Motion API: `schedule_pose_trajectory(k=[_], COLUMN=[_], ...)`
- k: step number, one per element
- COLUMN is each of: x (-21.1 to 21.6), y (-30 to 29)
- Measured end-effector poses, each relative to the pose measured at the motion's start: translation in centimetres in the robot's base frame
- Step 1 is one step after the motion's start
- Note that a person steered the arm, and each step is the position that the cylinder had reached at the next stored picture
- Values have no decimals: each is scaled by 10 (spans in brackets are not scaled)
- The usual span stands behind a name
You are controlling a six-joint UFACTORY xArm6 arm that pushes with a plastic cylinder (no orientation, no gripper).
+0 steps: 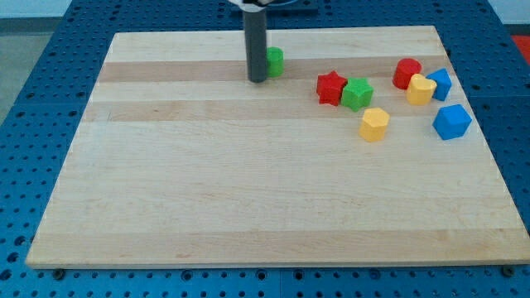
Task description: Place your arm adjacent to he green circle
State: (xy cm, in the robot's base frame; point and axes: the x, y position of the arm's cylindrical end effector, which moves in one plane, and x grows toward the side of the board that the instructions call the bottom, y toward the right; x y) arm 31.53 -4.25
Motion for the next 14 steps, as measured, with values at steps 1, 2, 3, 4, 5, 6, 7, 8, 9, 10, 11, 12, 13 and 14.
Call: schedule_pose_trajectory(k=[1,2,3,4,5,6,7,8,9,10,11,12,13,14], x=[-4,-21,-47,-64,-76,-77,-76,-76,-76,-71,-58,-55,-55,-53], y=[-16,-16,-7,18,46,59,23,-22,-53,-62,-63,-62,-60,-58])
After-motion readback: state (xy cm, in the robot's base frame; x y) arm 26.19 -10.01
